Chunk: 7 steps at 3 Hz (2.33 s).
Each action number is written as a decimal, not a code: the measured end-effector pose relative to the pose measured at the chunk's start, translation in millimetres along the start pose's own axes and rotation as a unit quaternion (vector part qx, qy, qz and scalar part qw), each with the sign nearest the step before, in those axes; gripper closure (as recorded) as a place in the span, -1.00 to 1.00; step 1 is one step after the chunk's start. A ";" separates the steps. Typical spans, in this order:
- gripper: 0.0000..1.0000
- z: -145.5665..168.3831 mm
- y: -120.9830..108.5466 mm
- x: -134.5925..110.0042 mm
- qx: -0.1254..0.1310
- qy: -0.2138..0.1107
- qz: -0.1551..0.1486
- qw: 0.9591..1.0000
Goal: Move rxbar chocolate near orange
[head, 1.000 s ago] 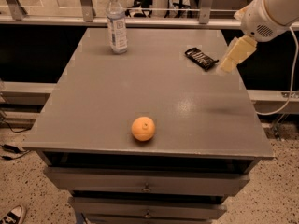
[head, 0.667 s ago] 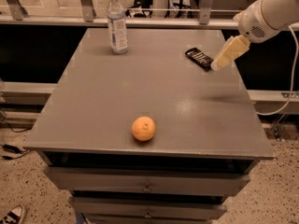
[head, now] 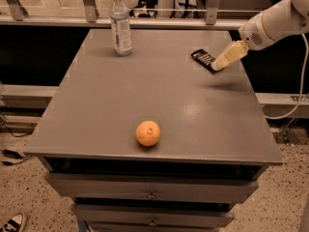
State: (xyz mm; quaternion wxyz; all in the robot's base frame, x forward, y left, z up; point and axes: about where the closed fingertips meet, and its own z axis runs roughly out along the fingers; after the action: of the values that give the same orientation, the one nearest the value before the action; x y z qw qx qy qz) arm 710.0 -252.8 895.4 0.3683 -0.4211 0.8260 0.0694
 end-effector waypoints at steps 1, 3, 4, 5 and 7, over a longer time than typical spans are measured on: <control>-1.00 17.9 -0.5 9.5 -0.007 0.000 0.014 1.000; -0.65 41.9 3.9 23.0 -0.022 0.003 0.033 0.999; -0.03 49.8 6.5 24.7 -0.031 0.008 0.043 0.999; 0.45 52.2 7.3 25.7 -0.033 0.012 0.047 0.998; 1.00 25.4 25.0 -19.6 -0.064 -0.027 0.000 0.998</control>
Offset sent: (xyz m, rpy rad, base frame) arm 0.0117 -0.0017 -0.0477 0.0469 0.0567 -0.0358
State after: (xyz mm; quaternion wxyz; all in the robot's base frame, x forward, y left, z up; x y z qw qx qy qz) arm 712.7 -213.5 885.4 0.3626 -0.4414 0.8099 0.1331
